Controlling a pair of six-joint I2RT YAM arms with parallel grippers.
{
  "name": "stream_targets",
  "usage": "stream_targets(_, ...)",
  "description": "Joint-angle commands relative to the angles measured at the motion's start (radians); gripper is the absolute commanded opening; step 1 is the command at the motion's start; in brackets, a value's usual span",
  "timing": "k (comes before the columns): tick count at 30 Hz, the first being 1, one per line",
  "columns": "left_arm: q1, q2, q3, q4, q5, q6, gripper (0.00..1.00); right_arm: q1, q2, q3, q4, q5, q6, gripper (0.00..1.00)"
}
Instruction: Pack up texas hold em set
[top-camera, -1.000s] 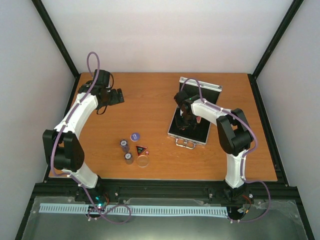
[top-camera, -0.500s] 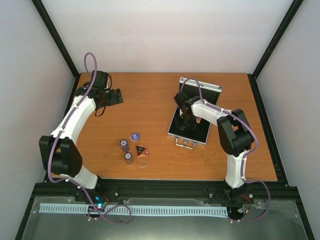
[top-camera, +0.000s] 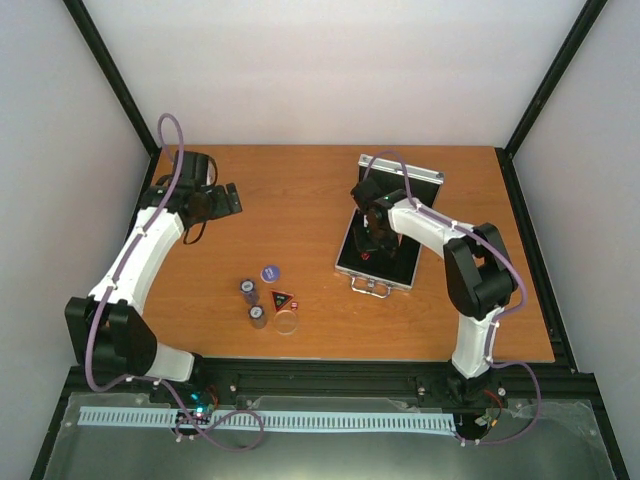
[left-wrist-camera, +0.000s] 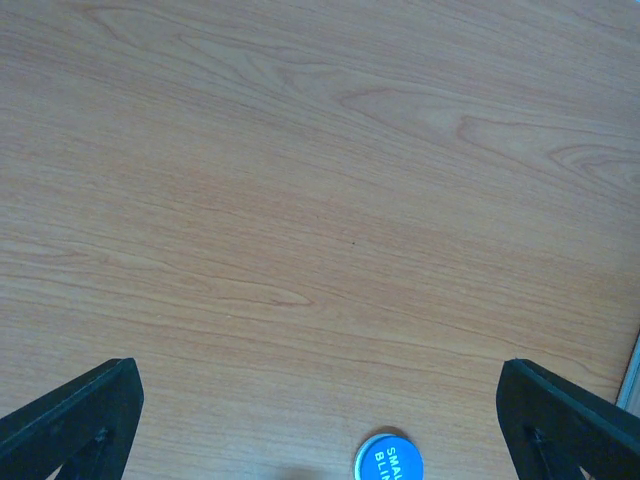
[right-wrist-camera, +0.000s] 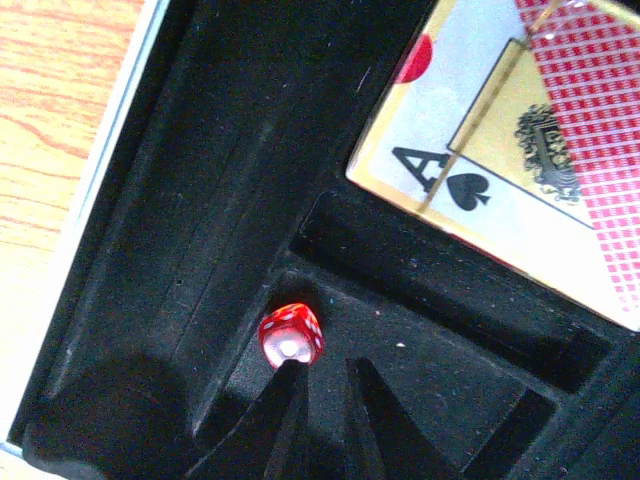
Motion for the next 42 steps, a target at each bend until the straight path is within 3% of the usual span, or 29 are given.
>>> stream_targets(1, 0.006, -0.063, -0.029, 0.015, 0.001, -0.017, 1.00, -0.003, -0.048, -0.010, -0.001, 0.039, 0.008, 0.13)
stream_targets(6, 0.006, -0.108, -0.064, 0.010, -0.001, -0.016, 1.00, -0.002, -0.040, -0.038, 0.014, -0.037, -0.015, 0.38)
stream_targets(9, 0.006, -0.120, -0.077, 0.006, -0.006, -0.014, 1.00, 0.001, -0.038, -0.067, 0.026, -0.082, -0.026, 0.45)
stream_targets(34, 0.005, -0.120, -0.077, 0.015, -0.010, -0.030, 1.00, 0.006, 0.093, 0.016, -0.003, -0.026, -0.146, 0.35)
stream_targets(42, 0.006, -0.113, -0.076, 0.014, -0.011, -0.030, 1.00, 0.007, 0.109, -0.013, 0.013, -0.016, -0.152, 0.22)
